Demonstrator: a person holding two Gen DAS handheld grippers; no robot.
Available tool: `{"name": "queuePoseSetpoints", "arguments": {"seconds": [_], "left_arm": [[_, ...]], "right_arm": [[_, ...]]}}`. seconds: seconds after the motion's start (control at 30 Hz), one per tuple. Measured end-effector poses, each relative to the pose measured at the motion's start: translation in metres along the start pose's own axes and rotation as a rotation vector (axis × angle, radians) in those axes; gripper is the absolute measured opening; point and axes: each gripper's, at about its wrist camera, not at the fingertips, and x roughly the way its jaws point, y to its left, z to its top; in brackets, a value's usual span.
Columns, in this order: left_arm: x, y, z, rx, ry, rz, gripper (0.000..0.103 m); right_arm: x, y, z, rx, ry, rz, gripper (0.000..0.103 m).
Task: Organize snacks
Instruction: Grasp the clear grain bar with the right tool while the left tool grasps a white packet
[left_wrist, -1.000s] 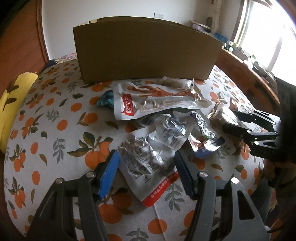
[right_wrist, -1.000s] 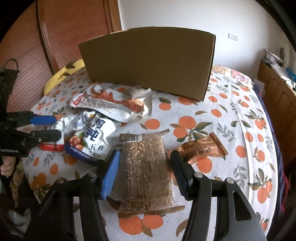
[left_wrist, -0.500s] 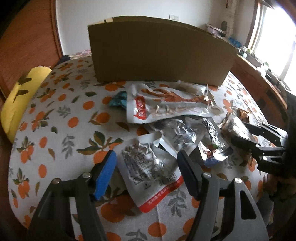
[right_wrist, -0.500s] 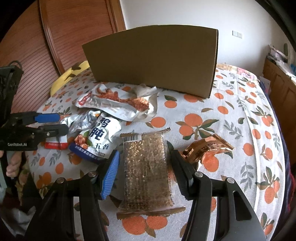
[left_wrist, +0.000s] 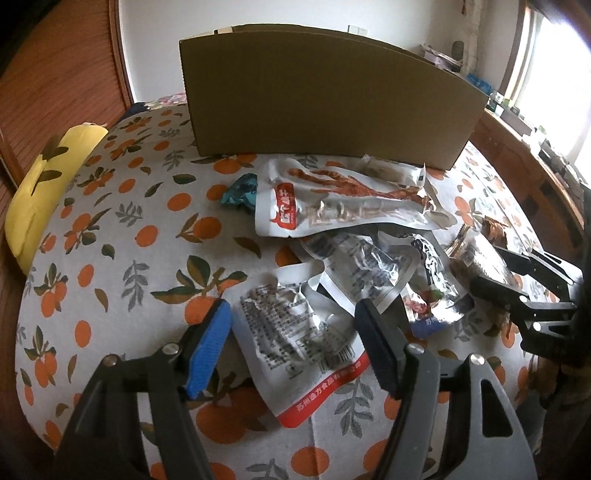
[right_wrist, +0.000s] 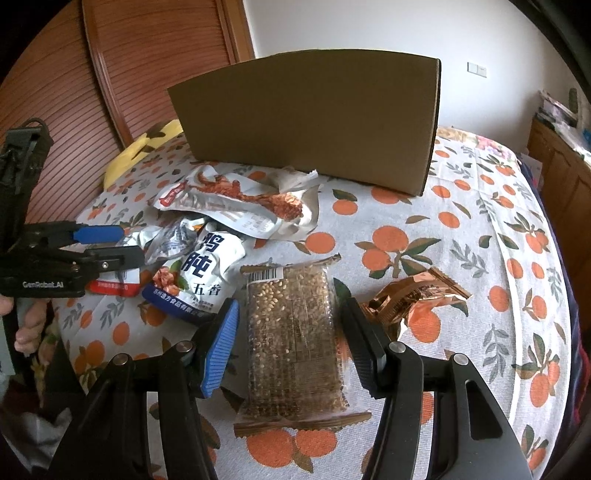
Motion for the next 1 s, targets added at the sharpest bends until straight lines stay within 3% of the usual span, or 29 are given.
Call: {"name": "queuePoseSetpoints", "arguments": {"seconds": [0.3, 0.63, 1.0], "left_arm": [[-0.004, 0.008, -0.005, -0.052, 0.015, -0.021, 0.072], [0.004, -0.006, -0.008, 0.042, 0.027, 0.051, 0.076], [0.006, 0.001, -0.003, 0.055, 0.023, 0.060, 0.076]], "right_arm": [[0.000, 0.001, 0.000, -0.001, -0.001, 0.003, 0.058], [0.000, 0.003, -0.001, -0.009, 0.002, -0.001, 0.058], [0.001, 0.002, -0.001, -0.013, 0.003, -0.004, 0.058]]}}
